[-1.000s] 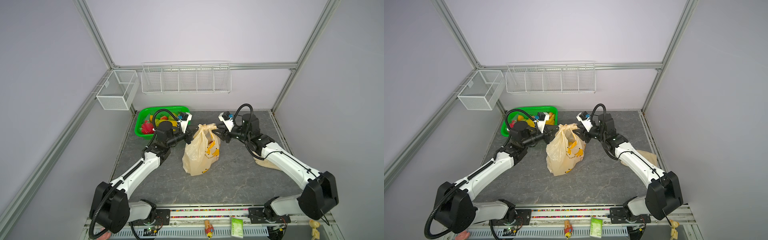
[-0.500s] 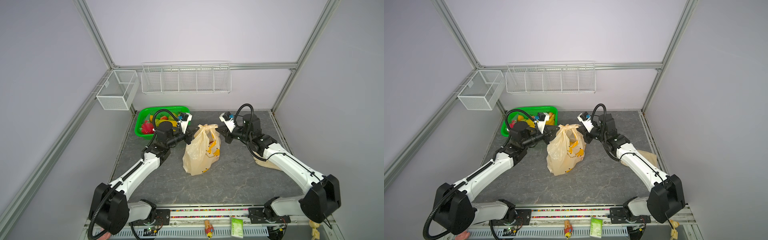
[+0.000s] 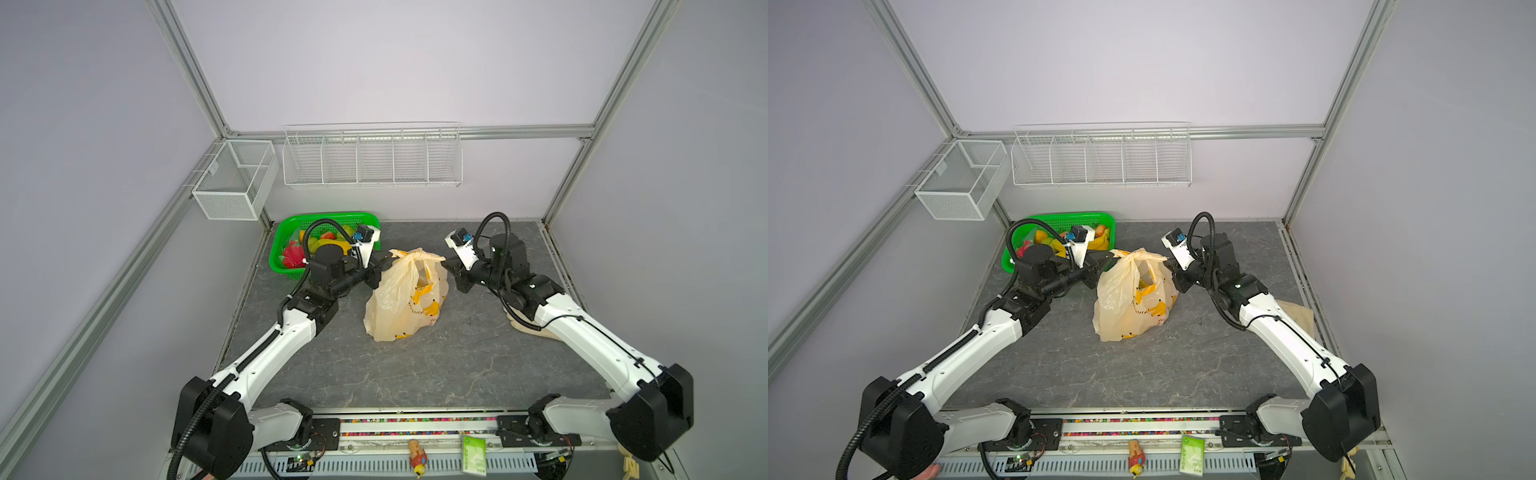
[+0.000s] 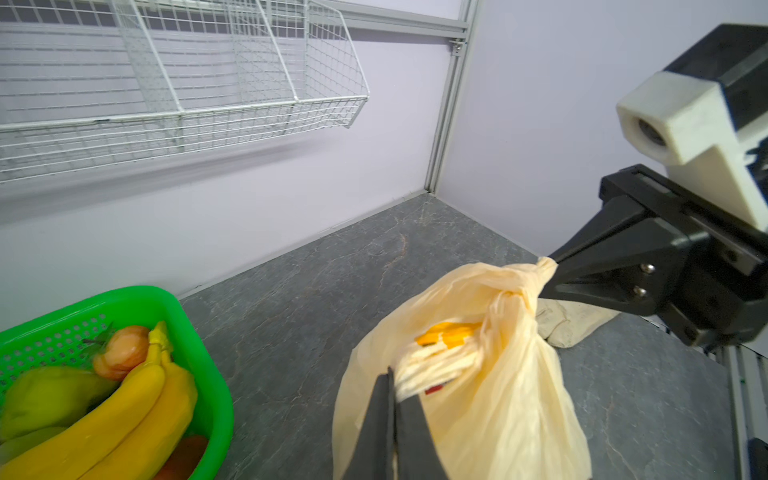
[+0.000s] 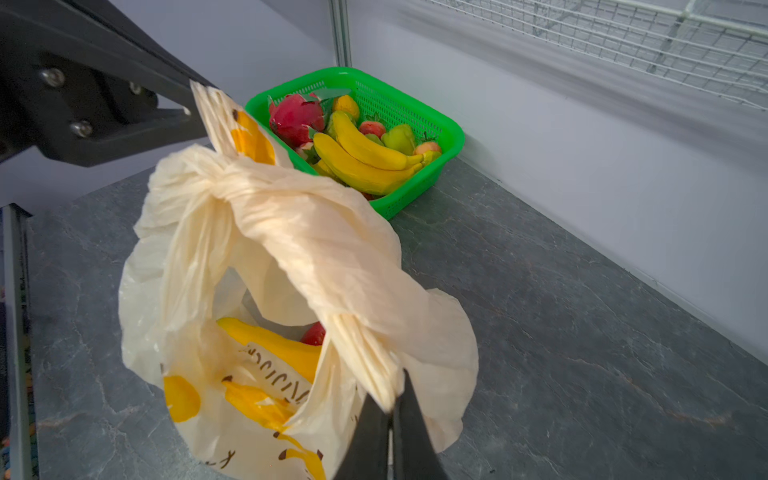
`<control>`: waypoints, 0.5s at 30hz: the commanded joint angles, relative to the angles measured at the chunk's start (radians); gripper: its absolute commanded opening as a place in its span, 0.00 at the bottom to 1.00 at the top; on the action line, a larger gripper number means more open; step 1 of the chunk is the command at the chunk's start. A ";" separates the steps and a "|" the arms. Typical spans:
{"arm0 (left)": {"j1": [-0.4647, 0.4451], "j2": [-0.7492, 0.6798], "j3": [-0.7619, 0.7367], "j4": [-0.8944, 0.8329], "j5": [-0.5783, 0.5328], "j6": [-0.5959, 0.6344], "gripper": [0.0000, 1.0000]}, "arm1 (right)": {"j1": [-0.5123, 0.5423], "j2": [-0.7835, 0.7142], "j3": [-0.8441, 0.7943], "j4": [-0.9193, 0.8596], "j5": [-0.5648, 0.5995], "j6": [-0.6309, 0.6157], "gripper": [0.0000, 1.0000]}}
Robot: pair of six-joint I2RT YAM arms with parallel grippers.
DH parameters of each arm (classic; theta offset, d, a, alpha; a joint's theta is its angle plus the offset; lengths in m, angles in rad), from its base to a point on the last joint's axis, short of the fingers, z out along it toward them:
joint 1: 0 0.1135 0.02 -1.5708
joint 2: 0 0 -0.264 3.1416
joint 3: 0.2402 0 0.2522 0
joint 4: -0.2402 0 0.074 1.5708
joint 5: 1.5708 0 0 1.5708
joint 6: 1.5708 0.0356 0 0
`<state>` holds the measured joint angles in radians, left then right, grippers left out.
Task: Place the fake fruits into the plastic bag and tie a complex knot
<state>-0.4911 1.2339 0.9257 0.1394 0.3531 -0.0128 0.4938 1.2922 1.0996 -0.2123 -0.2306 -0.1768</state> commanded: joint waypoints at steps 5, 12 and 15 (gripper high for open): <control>0.020 -0.033 -0.055 -0.059 -0.241 0.011 0.00 | -0.004 -0.024 -0.064 -0.115 0.169 0.051 0.07; 0.088 -0.033 -0.141 -0.066 -0.418 -0.039 0.00 | -0.069 -0.037 -0.151 -0.172 0.244 0.149 0.07; 0.132 0.002 -0.181 -0.035 -0.416 -0.070 0.00 | -0.119 -0.029 -0.214 -0.138 0.212 0.202 0.07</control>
<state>-0.4202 1.2251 0.7673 0.0788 0.0902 -0.0414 0.4347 1.2781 0.9436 -0.2943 -0.0978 -0.0471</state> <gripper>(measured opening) 0.047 0.071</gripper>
